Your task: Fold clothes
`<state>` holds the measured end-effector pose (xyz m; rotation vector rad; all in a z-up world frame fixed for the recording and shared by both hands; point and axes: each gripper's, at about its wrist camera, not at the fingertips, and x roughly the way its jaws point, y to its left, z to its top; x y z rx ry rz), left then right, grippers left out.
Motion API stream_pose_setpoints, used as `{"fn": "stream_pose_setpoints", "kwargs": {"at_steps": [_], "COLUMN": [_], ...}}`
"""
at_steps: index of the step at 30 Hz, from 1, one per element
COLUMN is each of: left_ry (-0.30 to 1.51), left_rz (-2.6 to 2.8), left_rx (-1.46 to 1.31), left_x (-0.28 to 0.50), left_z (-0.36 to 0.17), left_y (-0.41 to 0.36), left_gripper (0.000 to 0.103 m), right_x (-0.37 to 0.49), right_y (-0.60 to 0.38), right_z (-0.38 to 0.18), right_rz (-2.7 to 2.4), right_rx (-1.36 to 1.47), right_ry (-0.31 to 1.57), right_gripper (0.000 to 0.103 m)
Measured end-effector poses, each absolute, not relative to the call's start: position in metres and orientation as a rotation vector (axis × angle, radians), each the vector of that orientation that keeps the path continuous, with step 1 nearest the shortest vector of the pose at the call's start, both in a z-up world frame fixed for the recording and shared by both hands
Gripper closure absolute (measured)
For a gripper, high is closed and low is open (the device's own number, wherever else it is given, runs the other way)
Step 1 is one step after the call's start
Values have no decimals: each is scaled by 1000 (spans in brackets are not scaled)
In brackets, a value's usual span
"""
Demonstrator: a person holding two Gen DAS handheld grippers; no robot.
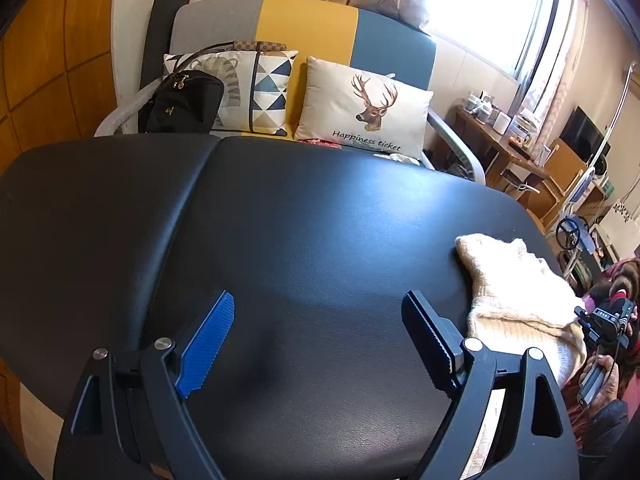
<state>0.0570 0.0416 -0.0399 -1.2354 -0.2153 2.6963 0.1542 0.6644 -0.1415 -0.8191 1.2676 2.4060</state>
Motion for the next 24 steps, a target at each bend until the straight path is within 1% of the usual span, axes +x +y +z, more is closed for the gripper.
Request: {"fn": "stream_pose_setpoints", "kwargs": {"at_steps": [3,5,8,10,12,13,14,15,16,17,18,19,21,22,24], "left_ry": [-240,-260,-273,-275,-271,-265,-259,-260,-271,-286,-297,-308,-346,-354,-361], "left_rz": [2677,2663,2663,2661,2666,2675,2683,2688,2687,2690,2696,2701,2688,2679,2657], "left_rx": [-1256,-1270,-1276,-1280,-1273,-1263,-1253,-1246,-1236,-1223,-1219,-1220,-1237,-1251,-1290], "left_x": [56,56,57,57,59,60,61,62,63,65,65,65,63,62,60], "left_z": [-43,-45,-46,-45,-42,-40,-37,-35,-33,-31,-31,-31,-35,-38,-46], "left_y": [40,38,37,37,37,36,36,34,32,29,26,23,17,16,14], "left_gripper": [15,15,15,15,15,15,15,15,15,15,15,15,15,15,15], "right_x": [151,141,111,89,60,46,33,23,16,15,21,31,51,62,87], "right_y": [659,640,582,537,483,454,425,398,372,350,334,328,320,331,368], "right_z": [-124,-106,-78,-63,-59,-62,-67,-74,-82,-90,-92,-90,-86,-84,-79], "right_rz": [2467,2584,2841,2996,3100,3137,3169,3187,3197,3205,3240,3284,3355,3348,3267], "right_rx": [-773,-766,-841,-871,-936,-1016,-1110,-1234,-1366,-1502,-1575,-1594,-1623,-1605,-1445], "right_ry": [1306,1291,1232,1241,1268,1252,1220,1150,1092,1065,1020,966,861,836,722], "right_gripper": [96,96,96,96,96,96,96,96,91,90,80,76,76,75,73]}}
